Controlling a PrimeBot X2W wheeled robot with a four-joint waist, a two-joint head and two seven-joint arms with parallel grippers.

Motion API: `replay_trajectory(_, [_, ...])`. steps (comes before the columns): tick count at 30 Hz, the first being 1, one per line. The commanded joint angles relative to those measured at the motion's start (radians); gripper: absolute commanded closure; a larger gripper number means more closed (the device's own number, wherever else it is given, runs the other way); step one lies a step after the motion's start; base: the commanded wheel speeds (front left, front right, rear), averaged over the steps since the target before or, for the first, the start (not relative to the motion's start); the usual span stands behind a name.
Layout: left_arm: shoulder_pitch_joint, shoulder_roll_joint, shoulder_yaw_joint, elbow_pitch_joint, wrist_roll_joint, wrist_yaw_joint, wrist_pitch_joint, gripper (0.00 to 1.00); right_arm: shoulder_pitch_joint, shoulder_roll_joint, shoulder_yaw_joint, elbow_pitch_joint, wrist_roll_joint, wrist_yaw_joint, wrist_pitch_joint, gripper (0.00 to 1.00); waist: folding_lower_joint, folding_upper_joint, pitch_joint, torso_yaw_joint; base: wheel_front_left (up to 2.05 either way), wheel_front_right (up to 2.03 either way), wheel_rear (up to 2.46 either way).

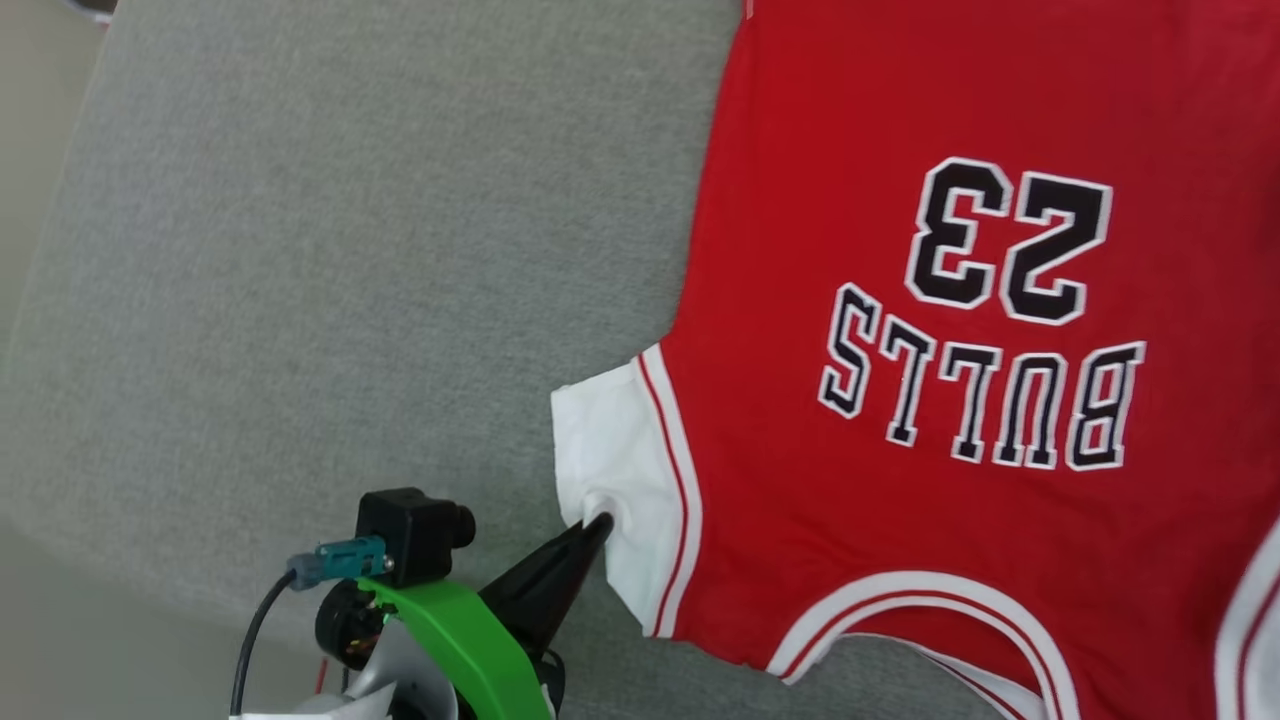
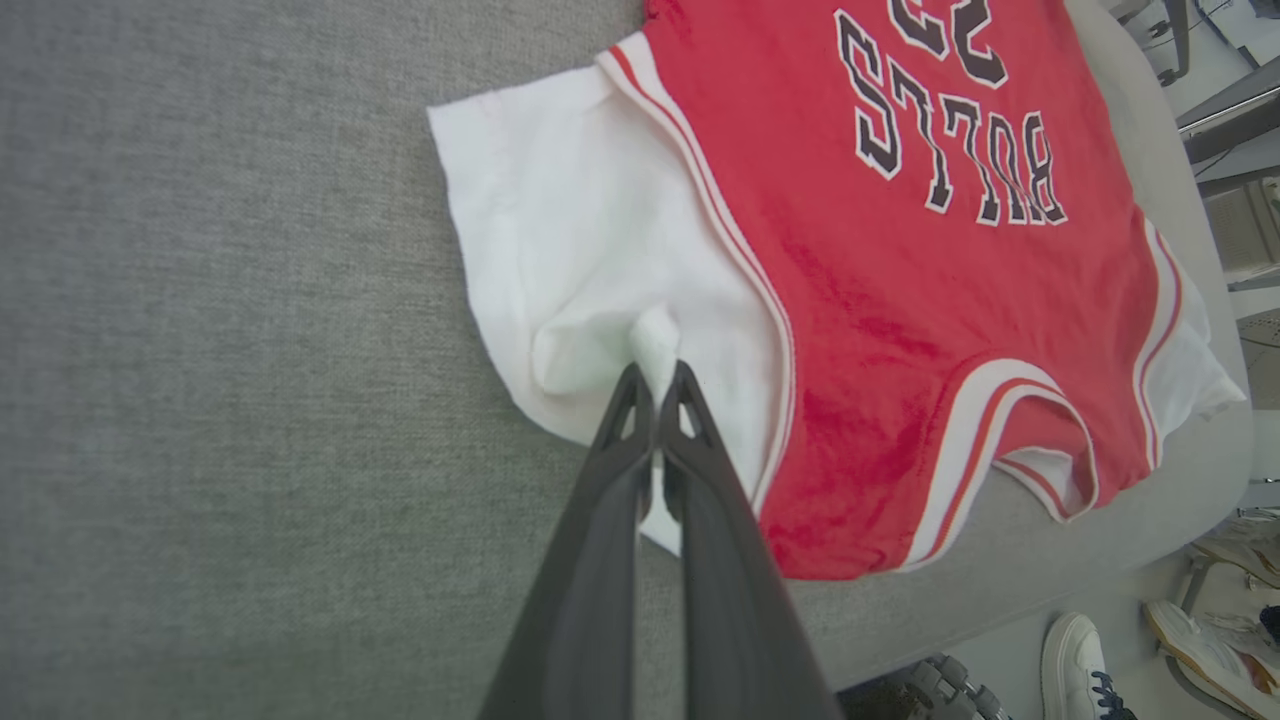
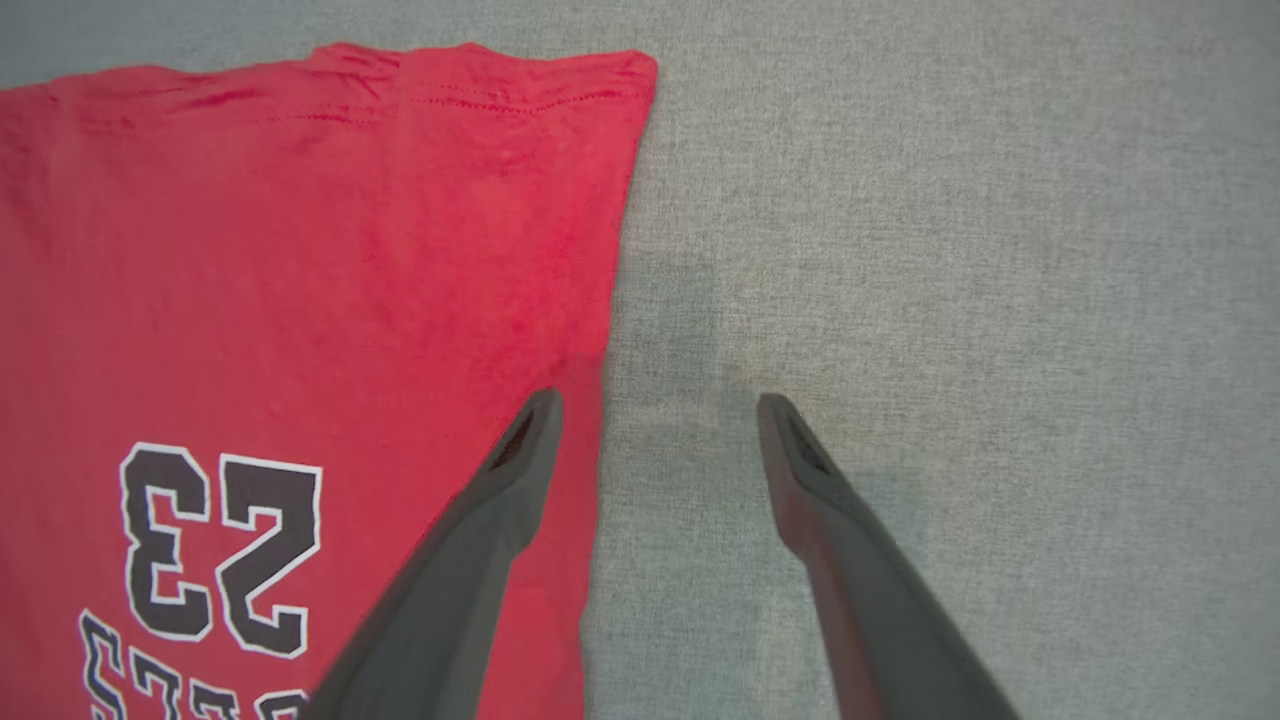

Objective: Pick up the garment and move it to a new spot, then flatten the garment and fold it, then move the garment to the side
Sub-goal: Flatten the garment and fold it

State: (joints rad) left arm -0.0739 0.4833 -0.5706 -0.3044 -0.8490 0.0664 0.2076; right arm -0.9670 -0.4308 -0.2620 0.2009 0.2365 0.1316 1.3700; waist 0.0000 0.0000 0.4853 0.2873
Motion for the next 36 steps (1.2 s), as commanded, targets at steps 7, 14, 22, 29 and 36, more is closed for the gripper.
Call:
replay_trajectory(7, [-0.052, -0.034, -0.018, 0.009, 0.013, -0.031, -0.022, 1.00, -0.132, -0.024, -0.026, 0.106, -0.122, -0.001, -0.048, 0.00, 0.0000, 0.0000, 0.161, 0.157, 0.00, 0.00, 0.00])
replay_trajectory(14, [-0.074, -0.062, -0.028, 0.030, 0.015, -0.048, -0.045, 1.00, -0.175, -0.038, -0.016, 0.186, -0.174, -0.001, -0.095, 0.00, 0.0000, 0.0000, 0.187, 0.184, 0.00, 0.00, 0.00])
replay_trajectory(22, [-0.084, -0.081, -0.035, 0.051, 0.018, -0.052, -0.064, 1.00, -0.138, -0.038, -0.002, 0.237, -0.169, -0.001, -0.089, 0.13, 0.0000, 0.0000, 0.194, 0.194, 0.00, 0.00, 0.00])
replay_trajectory(29, [-0.090, -0.086, -0.035, 0.061, 0.018, -0.050, -0.070, 1.00, -0.094, -0.065, 0.041, 0.216, -0.151, -0.001, -0.084, 1.00, 0.0000, 0.0000, 0.191, 0.190, 0.00, 0.00, 0.00])
replay_trajectory(36, [-0.093, -0.082, -0.027, 0.071, 0.022, -0.042, -0.077, 1.00, -0.045, -0.085, 0.057, 0.205, -0.124, -0.001, -0.105, 1.00, 0.0000, 0.0000, 0.156, 0.160, 0.00, 0.00, 0.00])
